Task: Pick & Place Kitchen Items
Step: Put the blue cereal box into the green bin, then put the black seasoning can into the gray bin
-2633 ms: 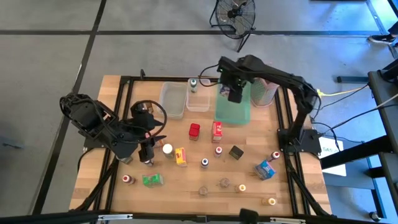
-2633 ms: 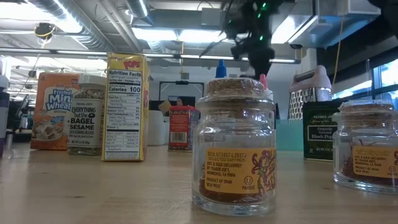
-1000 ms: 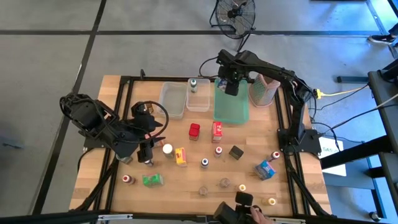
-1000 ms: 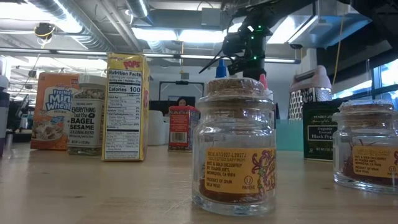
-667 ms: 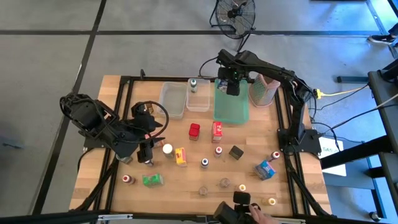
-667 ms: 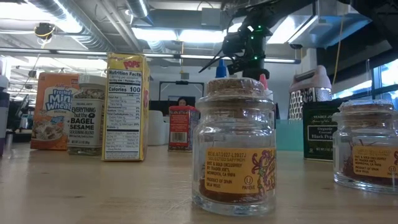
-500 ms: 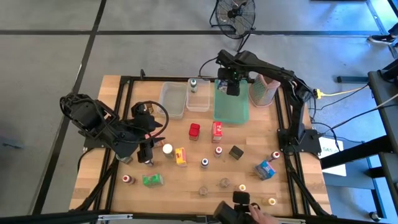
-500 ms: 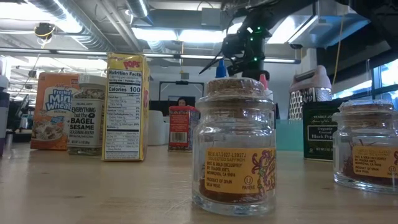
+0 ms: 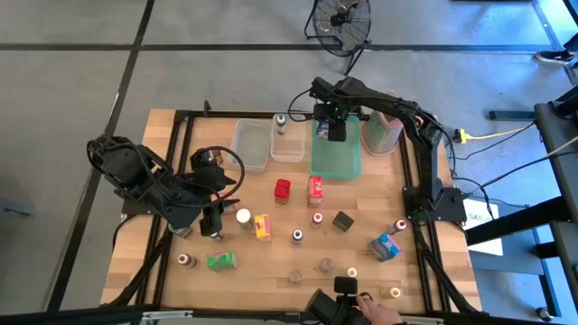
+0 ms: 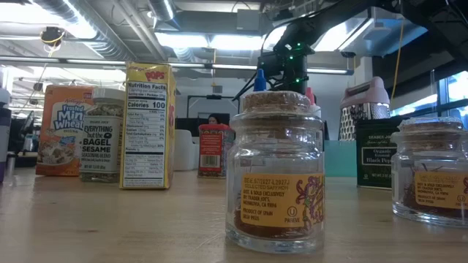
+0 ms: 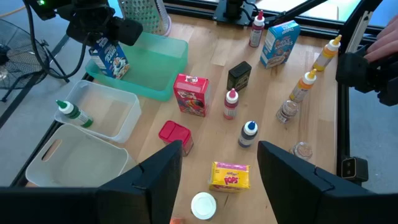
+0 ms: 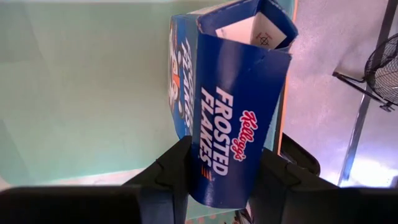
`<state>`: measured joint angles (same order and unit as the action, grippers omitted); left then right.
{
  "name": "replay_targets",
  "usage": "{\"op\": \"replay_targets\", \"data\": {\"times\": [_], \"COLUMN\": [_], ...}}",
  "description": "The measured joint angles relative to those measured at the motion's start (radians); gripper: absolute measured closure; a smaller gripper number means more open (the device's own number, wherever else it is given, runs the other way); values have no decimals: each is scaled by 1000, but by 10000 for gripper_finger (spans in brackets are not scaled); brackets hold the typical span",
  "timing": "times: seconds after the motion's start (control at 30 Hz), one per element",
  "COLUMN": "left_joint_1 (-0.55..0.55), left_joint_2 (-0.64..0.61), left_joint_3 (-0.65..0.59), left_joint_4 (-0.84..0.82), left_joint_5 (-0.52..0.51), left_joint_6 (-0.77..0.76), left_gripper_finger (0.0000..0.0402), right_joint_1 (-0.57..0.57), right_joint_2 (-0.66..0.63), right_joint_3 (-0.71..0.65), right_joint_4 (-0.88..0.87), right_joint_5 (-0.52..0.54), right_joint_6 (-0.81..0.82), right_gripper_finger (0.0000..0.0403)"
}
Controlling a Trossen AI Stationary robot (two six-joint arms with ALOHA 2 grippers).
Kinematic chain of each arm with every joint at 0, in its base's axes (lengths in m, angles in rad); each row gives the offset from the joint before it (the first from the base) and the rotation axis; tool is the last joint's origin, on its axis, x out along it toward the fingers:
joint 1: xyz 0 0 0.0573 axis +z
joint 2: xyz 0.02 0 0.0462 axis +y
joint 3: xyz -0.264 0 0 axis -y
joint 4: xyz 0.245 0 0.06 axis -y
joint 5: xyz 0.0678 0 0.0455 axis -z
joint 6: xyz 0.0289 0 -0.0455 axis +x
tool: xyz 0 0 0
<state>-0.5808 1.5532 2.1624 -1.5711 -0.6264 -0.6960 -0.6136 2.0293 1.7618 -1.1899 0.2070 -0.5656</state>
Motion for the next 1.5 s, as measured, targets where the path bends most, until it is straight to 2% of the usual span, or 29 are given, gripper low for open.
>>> {"op": "replay_targets", "data": {"times": [0.2, 0.6, 0.83, 1.07, 1.2, 1.27, 1.43, 1.5], "left_joint_1": [0, 0, 0, 0, 0, 0, 0, 0], "left_joint_2": [0, 0, 0, 0, 0, 0, 0, 0], "left_joint_3": [0, 0, 0, 0, 0, 0, 0, 0], "left_joint_4": [0, 0, 0, 0, 0, 0, 0, 0], "left_joint_5": [0, 22, 24, 26, 26, 24, 23, 20], "left_joint_6": [1, 11, 36, 55, 77, 82, 90, 92], "left_gripper_finger": [199, 199, 198, 197, 198, 199, 197, 197], "right_joint_1": [0, 0, 0, 21, 40, 50, 71, 72], "right_joint_2": [0, 0, 0, 0, -9, -25, -80, -111], "right_joint_3": [0, 0, 0, 0, 0, 0, 0, 0], "right_joint_4": [12, 13, 2, -34, -51, -59, -65, -80], "right_joint_5": [0, -1, 1, 131, 157, 165, 265, 269], "right_joint_6": [-19, -15, 8, 12, 23, 27, 60, 79], "right_gripper_finger": [272, 197, 181, 181, 181, 181, 181, 181]}}
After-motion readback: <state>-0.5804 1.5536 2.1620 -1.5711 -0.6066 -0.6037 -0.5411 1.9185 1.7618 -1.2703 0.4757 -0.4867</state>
